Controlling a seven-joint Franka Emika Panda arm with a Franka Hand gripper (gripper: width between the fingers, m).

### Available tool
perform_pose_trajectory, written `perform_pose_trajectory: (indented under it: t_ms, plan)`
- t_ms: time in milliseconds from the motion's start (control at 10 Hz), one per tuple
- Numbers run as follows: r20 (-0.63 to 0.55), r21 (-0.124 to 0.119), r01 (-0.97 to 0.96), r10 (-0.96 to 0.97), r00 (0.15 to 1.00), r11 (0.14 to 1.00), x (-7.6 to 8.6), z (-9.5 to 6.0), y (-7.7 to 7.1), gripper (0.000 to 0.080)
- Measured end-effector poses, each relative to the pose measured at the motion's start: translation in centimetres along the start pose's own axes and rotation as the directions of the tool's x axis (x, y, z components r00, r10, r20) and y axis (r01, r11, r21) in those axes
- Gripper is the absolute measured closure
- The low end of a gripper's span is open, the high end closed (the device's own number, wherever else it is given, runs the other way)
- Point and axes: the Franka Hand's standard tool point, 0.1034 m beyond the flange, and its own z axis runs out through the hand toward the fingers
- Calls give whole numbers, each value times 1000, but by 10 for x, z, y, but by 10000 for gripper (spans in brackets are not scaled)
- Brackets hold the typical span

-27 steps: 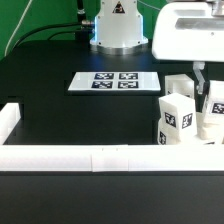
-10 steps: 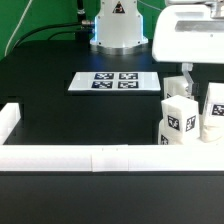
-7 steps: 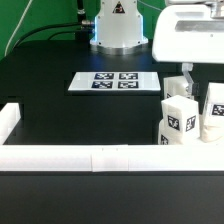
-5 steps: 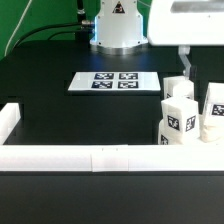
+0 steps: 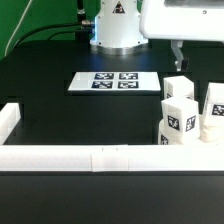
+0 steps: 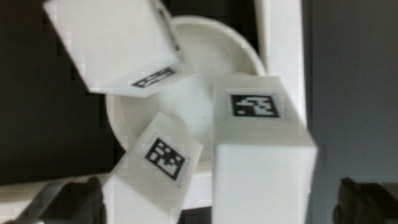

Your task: Assemble stool

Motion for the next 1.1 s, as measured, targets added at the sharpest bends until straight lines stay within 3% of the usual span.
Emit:
perform_pose_trajectory:
  t_ms: [200,300,400,700,1100]
  plan:
    - [-27,4,1,-1,1000,1000,4,1,1,151]
    - [-27,24,-1,2,1000,1000,5,2,2,151]
    - [-29,26,-24,25,999,999,7,3,-3,151]
    - [-56,18,-37,37,998,999,12,27,-11,151]
    - [-76,26,-94,96,993,995,14,36,-15,151]
